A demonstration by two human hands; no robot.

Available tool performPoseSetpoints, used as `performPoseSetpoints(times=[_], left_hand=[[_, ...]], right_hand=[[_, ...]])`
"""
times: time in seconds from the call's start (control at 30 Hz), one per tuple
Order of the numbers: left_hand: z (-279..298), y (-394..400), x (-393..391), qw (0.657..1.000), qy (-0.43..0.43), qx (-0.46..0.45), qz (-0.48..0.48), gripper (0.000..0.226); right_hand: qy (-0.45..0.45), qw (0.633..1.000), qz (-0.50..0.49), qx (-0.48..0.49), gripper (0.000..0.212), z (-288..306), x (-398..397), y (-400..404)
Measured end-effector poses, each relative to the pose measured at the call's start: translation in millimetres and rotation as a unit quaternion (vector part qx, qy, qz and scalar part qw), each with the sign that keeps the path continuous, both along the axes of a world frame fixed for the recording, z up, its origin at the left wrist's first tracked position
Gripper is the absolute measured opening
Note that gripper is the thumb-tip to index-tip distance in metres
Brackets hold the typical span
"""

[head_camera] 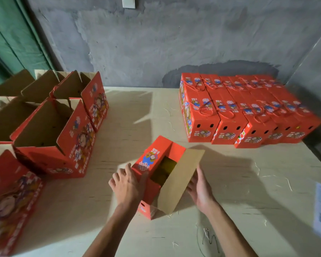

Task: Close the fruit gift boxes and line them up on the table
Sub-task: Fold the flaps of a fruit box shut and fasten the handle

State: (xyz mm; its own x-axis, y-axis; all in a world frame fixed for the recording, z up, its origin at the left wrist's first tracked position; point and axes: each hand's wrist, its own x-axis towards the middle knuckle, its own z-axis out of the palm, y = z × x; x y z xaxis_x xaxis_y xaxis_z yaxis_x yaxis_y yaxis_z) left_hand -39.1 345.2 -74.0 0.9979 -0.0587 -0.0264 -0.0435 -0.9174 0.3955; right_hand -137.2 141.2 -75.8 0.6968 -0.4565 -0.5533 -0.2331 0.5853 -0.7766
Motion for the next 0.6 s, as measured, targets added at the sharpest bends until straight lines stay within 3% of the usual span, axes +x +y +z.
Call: performPoseSetpoints(times=[0.17,0.27,0.37,0.6], left_hand=[[11,11,-4,0.999,0.049,0.011,-0.004,0.083],[12,3,-18,0.996,0.080,0.027,-0.023,0.087],[5,-9,-35,0.995,0.097,0.003,-0.034,0.081],[11,-25,-55,0.991,0.089,0.039,-0.088,0.061]], right_hand=[[-0.040,0.985,0.114,-0.123,0.073,20,16,31],[-0.064,0.981,0.152,-0.103,0.058,30,25,30],[-0.075,0.970,0.168,-0.159,0.027,45,30,23],[-0.045,0.934,0.203,-0.291,0.025,51,29,-1]])
